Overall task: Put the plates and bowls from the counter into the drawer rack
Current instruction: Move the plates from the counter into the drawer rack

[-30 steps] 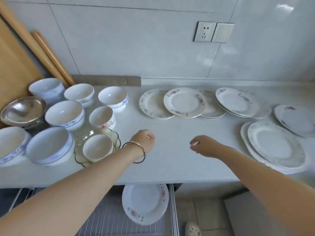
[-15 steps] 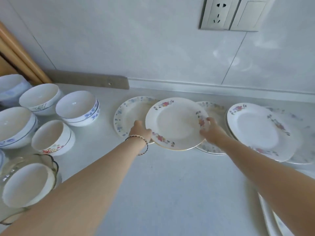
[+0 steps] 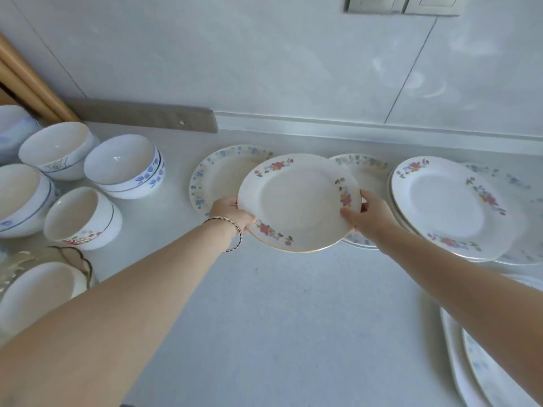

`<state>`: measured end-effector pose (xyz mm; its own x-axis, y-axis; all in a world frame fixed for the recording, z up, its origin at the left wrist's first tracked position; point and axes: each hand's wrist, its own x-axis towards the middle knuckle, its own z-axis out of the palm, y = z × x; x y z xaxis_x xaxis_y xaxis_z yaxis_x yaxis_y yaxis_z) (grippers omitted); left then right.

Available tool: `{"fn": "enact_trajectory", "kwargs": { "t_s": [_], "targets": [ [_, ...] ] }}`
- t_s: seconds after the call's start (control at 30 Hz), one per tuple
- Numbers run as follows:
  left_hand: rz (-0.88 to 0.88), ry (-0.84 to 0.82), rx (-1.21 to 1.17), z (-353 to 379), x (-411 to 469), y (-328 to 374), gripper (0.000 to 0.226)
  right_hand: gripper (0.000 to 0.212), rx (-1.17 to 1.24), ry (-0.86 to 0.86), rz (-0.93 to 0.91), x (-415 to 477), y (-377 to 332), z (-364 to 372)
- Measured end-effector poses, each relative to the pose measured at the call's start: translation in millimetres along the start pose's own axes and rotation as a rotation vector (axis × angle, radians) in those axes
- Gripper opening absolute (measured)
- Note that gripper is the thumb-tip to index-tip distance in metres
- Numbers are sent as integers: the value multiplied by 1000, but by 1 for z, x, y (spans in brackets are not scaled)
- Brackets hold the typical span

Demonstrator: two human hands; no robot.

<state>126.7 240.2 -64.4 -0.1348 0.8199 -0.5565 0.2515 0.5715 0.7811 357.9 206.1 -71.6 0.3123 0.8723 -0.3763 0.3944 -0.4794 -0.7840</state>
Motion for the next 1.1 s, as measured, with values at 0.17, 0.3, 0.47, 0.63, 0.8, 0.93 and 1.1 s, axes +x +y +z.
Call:
{"fn": "enact_trajectory", "kwargs": {
  "t_s": [0.17, 0.3, 0.47, 0.63, 0.8, 0.93, 1.1],
  "targets": [
    [57, 23, -50, -45, -61, -26, 46, 42, 34, 4, -25, -78, -10, 15],
    [124, 8, -13, -104, -112, -66, 32, 46, 71, 23, -32, -160, -13, 50],
    [122, -85, 39, -185, -161, -125, 42, 48, 80, 28, 35, -260, 0, 109],
    [-70, -288, 189, -253, -199, -184, 52, 30, 8, -47, 82, -353, 12, 153],
    [-201, -395, 324, -289, -227, -245, 48, 29, -20, -143, 152, -414, 34, 193],
    [-320, -415, 381, -302, -221, -298, 44, 33, -36, -190, 217, -430, 70, 232],
    [-438, -413, 390, -303, -193, -348, 39, 24, -62, -240, 364, -419, 116, 284]
  ]
}}
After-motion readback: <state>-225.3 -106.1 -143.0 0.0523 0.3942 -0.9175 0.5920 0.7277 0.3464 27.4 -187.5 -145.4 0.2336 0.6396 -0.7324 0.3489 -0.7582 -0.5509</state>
